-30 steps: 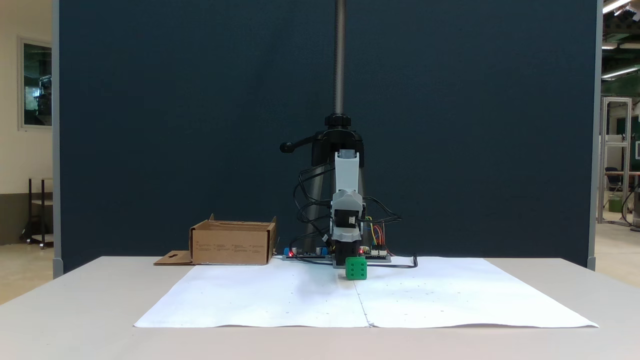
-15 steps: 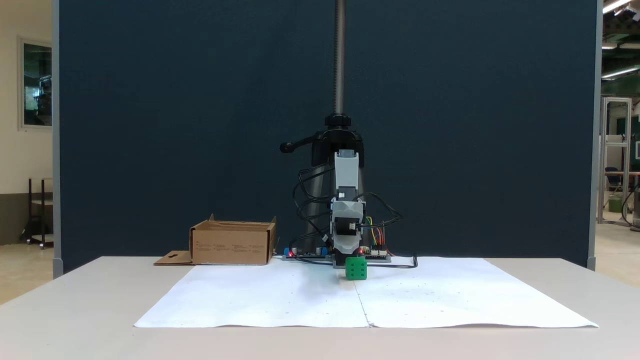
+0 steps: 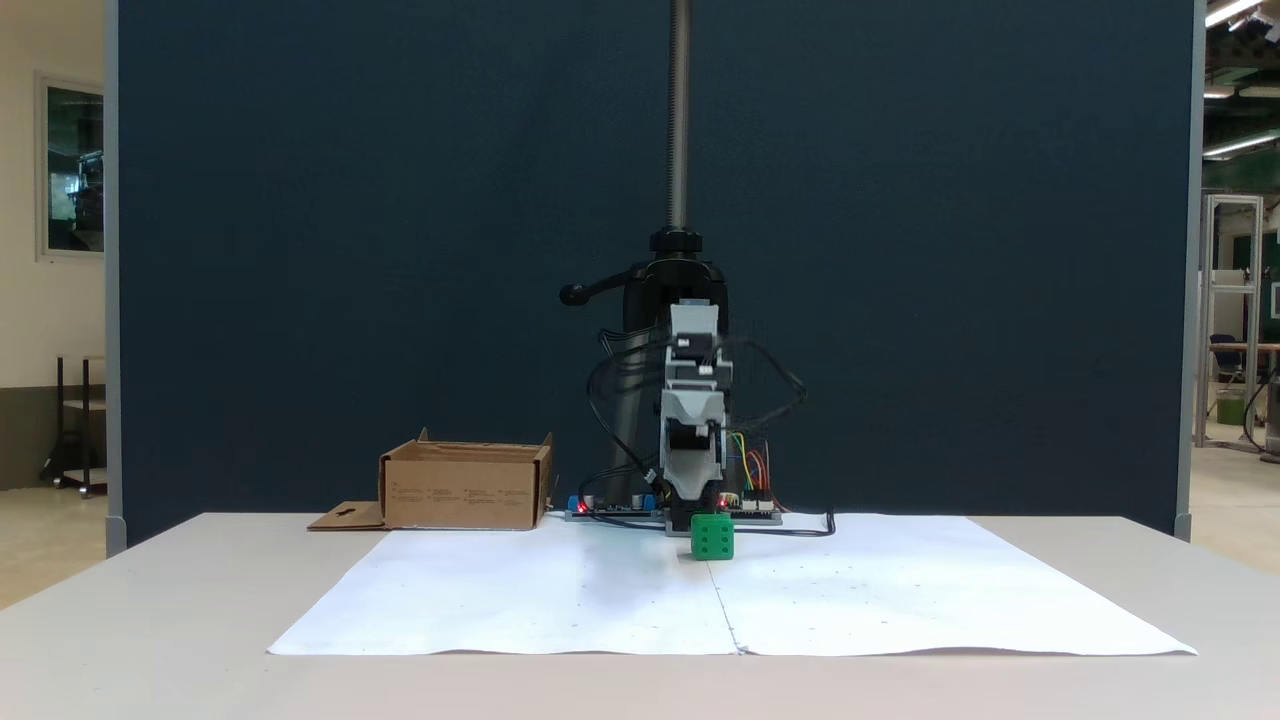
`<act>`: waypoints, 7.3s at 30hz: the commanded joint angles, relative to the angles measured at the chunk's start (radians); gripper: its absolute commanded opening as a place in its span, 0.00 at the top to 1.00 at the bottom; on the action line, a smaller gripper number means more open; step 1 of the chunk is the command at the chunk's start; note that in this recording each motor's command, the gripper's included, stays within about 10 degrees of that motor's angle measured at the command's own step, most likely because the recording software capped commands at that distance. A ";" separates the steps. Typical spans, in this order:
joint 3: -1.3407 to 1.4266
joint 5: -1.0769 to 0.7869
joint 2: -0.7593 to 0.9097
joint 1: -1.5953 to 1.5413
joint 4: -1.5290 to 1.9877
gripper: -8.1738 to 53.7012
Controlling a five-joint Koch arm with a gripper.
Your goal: Grasp a green dice and put it in the bin.
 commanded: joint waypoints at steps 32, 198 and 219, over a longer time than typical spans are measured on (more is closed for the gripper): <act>-0.483 0.152 0.106 -0.207 1.197 0.16; 0.040 0.339 -0.095 -0.224 0.696 0.18; 0.046 0.331 -0.133 -0.258 0.678 0.29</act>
